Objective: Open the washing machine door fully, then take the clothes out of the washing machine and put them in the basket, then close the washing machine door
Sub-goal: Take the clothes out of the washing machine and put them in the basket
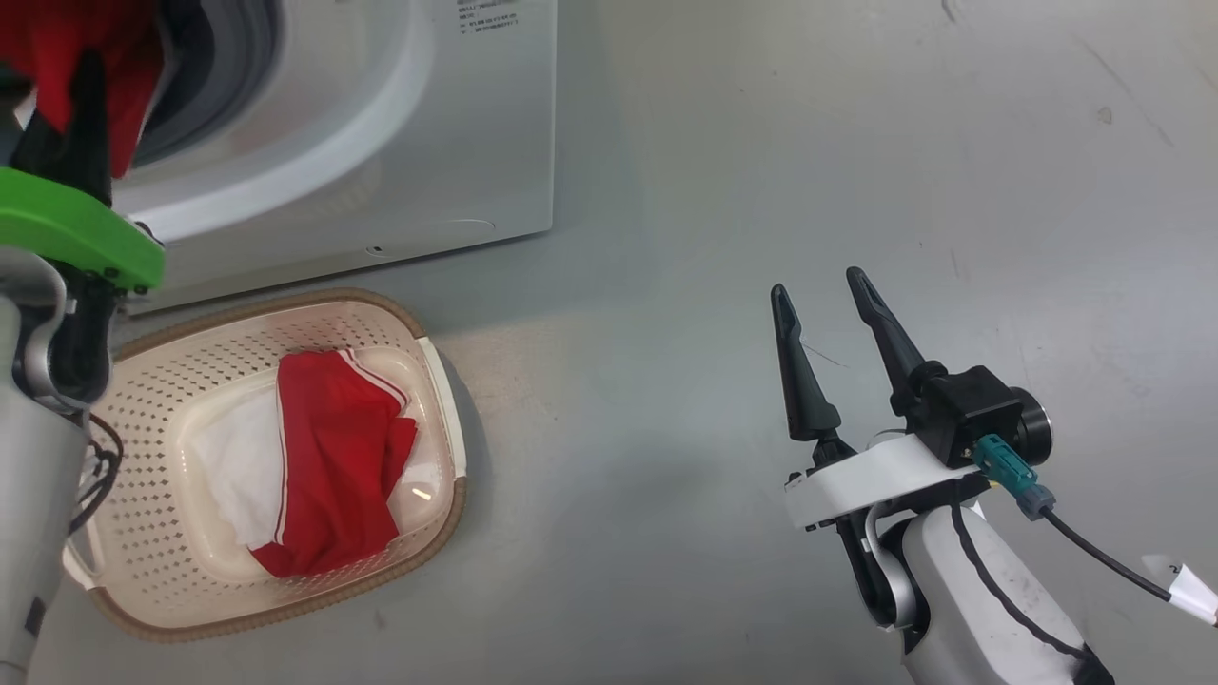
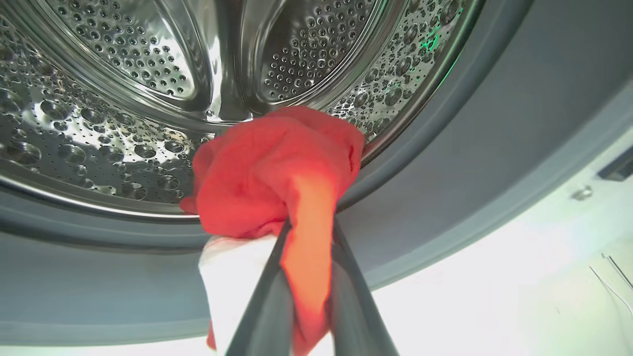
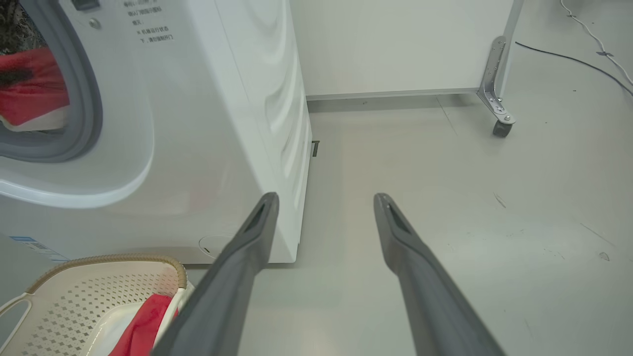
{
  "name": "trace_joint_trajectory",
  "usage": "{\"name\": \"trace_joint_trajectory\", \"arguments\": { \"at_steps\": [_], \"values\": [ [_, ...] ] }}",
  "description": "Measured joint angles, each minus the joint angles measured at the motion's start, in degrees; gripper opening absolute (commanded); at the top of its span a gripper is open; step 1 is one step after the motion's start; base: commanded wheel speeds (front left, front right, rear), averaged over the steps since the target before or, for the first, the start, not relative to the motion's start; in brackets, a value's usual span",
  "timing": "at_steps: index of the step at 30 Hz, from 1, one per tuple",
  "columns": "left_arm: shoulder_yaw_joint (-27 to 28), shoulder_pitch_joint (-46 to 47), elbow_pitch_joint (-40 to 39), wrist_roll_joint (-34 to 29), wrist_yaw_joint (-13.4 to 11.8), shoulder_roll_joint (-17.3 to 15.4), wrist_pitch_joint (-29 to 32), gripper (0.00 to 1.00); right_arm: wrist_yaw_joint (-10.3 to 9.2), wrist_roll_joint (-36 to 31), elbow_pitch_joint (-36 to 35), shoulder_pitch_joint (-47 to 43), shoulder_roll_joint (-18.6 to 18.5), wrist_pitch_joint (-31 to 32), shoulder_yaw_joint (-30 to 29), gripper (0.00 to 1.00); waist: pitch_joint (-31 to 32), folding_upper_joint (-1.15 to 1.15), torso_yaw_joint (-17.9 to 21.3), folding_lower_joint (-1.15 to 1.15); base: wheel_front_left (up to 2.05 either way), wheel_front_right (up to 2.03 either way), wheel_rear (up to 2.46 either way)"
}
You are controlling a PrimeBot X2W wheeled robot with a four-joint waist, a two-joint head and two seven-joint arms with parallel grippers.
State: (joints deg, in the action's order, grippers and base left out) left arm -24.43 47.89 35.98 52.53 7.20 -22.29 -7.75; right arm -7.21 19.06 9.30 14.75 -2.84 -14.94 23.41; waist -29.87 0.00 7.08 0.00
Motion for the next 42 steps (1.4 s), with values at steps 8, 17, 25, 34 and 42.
{"name": "trace_joint_trajectory", "arguments": {
  "at_steps": [8,17,25,34,42],
  "values": [
    [-1.6,-4.5,-1.2,1.2,0.0,-0.1,-4.0,0.0,0.0,0.0,0.7,-0.4,0.0,0.0,-0.6,1.0,2.8,0.0,-1.7,0.0,0.0,0.0,0.0],
    [-4.3,-11.1,-2.5,2.5,0.0,0.3,-5.5,0.0,0.0,0.1,1.9,-1.4,0.0,0.0,-1.3,1.0,5.5,0.0,-2.8,0.0,0.0,0.0,0.0],
    [-7.7,-18.6,-3.4,2.7,0.0,0.7,-6.0,0.0,0.0,0.1,2.9,-2.6,0.0,0.0,-1.8,1.0,8.8,0.0,-4.0,-0.01,0.0,0.0,0.0],
    [-10.0,-26.5,-3.1,3.1,0.0,1.2,-6.4,0.0,0.0,0.2,3.1,-3.6,0.0,0.0,-1.3,1.0,10.2,0.0,-5.1,0.0,0.0,0.0,0.0],
    [-13.6,-30.7,-3.3,3.4,0.0,2.1,-6.5,0.0,0.0,0.2,3.0,-3.6,0.0,0.0,-1.7,1.0,9.3,0.0,-5.5,-0.01,0.0,0.0,0.0]
  ]
}}
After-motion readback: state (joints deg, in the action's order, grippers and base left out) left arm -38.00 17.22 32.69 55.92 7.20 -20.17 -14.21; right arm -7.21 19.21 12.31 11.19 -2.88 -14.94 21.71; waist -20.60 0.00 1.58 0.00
